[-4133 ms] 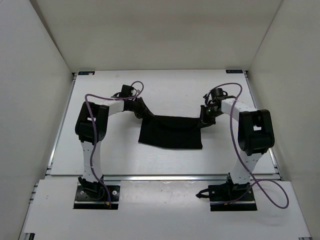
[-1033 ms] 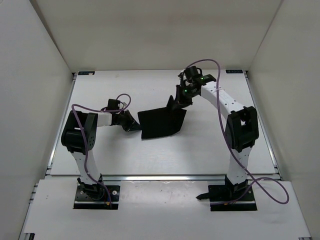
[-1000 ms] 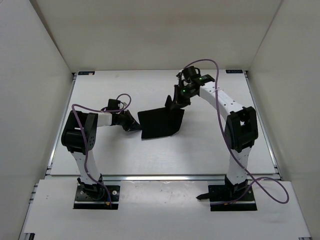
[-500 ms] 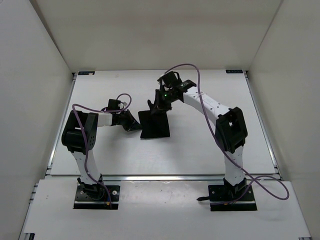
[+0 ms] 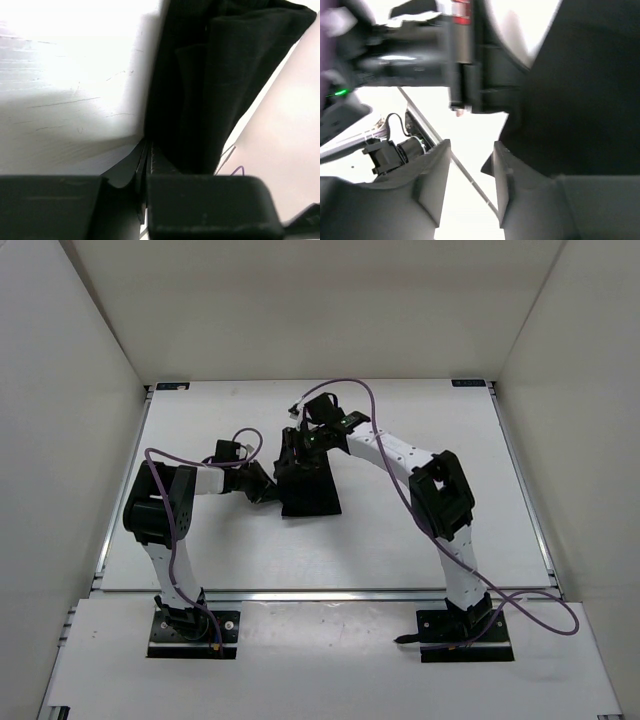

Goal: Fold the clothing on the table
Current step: Fold the skirt

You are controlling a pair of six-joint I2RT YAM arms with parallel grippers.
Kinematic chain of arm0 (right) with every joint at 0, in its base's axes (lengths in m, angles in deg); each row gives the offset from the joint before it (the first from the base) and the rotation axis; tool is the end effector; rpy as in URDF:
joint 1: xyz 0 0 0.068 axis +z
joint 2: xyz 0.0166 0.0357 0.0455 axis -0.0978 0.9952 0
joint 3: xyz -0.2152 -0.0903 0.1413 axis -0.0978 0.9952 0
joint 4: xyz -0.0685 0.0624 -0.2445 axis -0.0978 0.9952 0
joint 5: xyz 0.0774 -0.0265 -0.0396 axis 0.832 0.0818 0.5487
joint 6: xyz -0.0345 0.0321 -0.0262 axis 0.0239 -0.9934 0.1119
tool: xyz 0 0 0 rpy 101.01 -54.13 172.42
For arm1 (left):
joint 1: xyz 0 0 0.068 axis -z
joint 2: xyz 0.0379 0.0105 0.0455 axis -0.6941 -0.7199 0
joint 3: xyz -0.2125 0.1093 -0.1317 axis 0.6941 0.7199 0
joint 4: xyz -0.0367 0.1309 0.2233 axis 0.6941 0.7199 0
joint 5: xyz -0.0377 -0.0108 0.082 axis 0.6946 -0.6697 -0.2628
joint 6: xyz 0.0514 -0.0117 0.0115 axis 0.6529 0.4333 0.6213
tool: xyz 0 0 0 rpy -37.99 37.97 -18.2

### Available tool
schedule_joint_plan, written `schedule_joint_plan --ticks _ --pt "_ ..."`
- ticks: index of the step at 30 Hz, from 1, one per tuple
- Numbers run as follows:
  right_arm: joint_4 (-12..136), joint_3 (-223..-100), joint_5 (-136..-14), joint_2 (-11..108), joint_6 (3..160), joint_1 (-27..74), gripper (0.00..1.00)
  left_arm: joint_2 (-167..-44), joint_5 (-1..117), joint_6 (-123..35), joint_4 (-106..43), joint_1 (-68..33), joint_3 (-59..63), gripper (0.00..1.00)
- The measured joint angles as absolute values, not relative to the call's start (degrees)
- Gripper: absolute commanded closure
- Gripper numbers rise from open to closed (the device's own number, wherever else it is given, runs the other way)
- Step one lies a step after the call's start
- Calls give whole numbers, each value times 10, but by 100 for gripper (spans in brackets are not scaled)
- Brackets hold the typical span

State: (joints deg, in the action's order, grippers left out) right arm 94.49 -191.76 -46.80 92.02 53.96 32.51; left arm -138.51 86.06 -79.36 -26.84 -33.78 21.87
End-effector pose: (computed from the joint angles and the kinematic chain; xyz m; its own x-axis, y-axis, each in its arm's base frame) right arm 0.3686 0.3155 0.2310 -0.9514 -0.1652 -0.2599 -0.3053 0.6164 0.7259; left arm 0.3337 -0.0814 0.1050 -0.8973 -0.4411 0.0181 -0.3165 0.6140 -0.7230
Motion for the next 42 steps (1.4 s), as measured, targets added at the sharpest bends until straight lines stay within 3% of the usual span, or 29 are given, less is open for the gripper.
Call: schedule_joint_plan --ticks 8,15,27,33,38,42 --pt "830 -1771 -421 799 524 302 64 -1362 868 -822 -275 -358 251 78" --pt "746 -1666 -384 762 503 271 70 -1245 867 -827 -239 -406 301 77" --pt "721 -1660 -417 902 473 326 72 -1133 883 -832 -194 -469 284 76" --pt "813 -1748 -458 922 497 326 63 -1111 898 -827 -171 -484 284 76" --pt "875 -1745 -519 814 535 315 60 -1087 900 -820 -154 -487 284 76" --pt "837 -1624 -496 633 527 251 59 -1065 899 -823 -161 -478 302 75"
